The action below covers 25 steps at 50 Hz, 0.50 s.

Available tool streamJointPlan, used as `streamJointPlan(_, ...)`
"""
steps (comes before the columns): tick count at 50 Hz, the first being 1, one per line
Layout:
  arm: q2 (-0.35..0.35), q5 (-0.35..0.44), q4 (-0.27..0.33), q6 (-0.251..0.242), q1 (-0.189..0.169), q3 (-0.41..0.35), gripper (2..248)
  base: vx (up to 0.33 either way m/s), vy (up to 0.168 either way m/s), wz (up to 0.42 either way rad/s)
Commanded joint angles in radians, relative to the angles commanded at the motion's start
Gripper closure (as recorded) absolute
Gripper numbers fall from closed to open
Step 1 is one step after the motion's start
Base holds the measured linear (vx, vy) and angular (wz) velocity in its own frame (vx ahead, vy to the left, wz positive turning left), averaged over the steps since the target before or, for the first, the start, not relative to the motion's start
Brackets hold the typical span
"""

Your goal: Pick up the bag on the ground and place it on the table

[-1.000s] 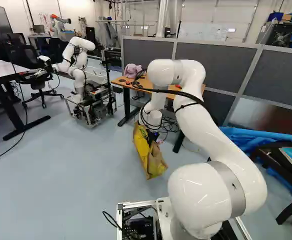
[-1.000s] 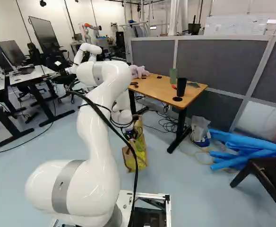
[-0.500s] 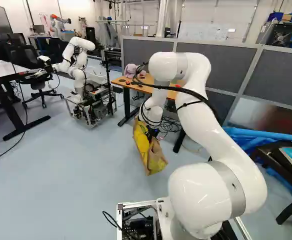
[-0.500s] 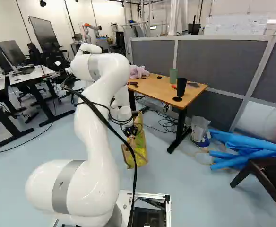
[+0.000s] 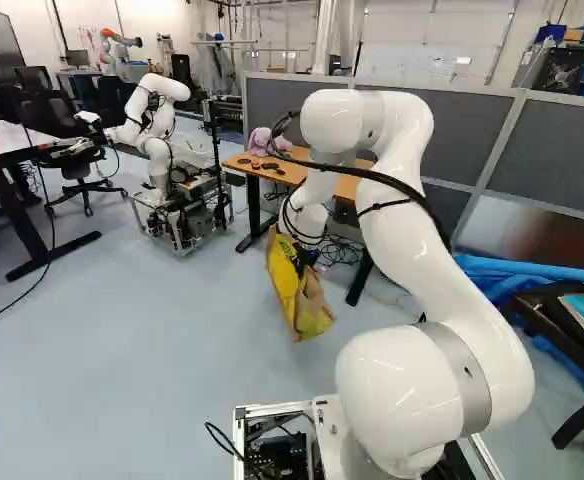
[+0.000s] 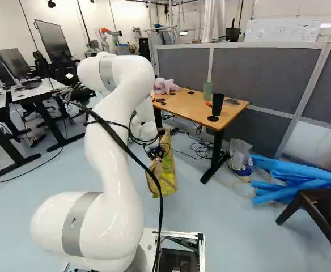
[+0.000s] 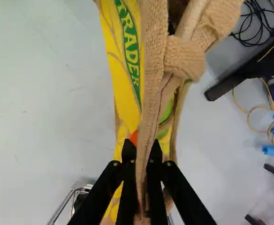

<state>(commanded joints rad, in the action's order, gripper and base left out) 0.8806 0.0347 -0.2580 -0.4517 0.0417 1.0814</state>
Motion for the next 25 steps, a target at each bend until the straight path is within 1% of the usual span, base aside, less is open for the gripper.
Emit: streamJointPlan(25, -0.076, -0.05, 0.0, 0.0, -0.002, -0.022, 222, 0.0, 0.0, 0.0)
